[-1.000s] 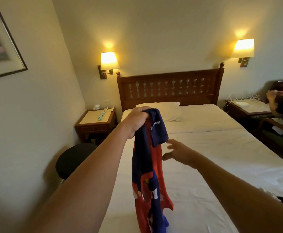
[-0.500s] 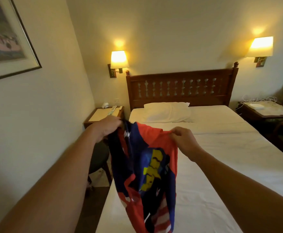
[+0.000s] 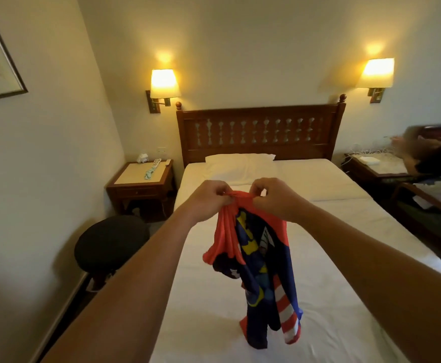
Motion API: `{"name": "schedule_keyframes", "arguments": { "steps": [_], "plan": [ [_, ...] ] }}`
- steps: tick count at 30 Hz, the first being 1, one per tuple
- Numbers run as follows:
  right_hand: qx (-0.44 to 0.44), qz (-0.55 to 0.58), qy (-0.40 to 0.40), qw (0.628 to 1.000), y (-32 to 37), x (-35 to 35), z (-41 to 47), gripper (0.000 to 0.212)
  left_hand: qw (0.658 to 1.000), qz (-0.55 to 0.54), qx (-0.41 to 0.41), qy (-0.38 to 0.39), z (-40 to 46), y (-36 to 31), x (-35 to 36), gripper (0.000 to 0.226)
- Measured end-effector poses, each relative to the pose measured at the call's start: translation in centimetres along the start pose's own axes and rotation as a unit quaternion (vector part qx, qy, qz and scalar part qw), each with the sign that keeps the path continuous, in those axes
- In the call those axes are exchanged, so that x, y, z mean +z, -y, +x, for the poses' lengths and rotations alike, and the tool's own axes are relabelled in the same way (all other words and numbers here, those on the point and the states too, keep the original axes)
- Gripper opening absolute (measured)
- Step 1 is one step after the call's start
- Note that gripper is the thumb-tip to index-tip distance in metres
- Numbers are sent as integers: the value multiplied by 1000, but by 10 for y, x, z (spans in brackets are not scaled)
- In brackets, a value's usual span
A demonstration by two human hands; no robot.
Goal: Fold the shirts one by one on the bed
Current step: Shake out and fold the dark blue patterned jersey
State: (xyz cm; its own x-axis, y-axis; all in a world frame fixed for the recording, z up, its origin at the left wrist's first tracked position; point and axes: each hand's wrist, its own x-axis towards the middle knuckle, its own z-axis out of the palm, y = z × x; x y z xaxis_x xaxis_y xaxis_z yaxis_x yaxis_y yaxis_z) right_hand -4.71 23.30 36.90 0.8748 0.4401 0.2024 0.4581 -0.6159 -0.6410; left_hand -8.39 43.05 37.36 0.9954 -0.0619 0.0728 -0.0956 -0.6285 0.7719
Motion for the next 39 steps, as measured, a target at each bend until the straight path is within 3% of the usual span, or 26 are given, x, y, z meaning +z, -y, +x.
{"name": "schedule_keyframes", "arguments": {
  "steps": [5, 8, 12, 16, 23, 32, 34, 37, 39],
  "plan": [
    [138, -115, 96, 979, -68, 17, -32, 21, 999, -26, 26, -3, 3, -25, 10, 12],
    [192, -167, 77, 964, -107, 25, -57, 23, 998, -9, 47, -29, 4, -29, 0, 12],
    [251, -205, 0, 946, -134, 21, -80, 17, 991, 103, 44, -71, 4, -5, -22, 14],
    [250, -218, -55, 942, -136, 14, -79, 13, 954, 296, -15, -43, -6, 33, -30, 12],
    [218, -342, 2, 914, -153, 7, -94, 12, 876, 478, -56, 37, -39, 86, -24, 13],
    [268, -294, -44, 916, -176, -10, -62, 12, 853, 509, -78, 84, 4, 93, -19, 20],
    [242, -316, -26, 917, -185, -13, -46, 7, 854, 508, -93, 68, 24, 100, -16, 22],
    [200, -339, 38, 919, -205, -11, -21, 16, 861, 495, -110, 31, 50, 112, -7, 22],
    [207, -367, 76, 904, -222, -8, 3, 17, 864, 489, -118, 16, 72, 120, 0, 22]
  ]
}}
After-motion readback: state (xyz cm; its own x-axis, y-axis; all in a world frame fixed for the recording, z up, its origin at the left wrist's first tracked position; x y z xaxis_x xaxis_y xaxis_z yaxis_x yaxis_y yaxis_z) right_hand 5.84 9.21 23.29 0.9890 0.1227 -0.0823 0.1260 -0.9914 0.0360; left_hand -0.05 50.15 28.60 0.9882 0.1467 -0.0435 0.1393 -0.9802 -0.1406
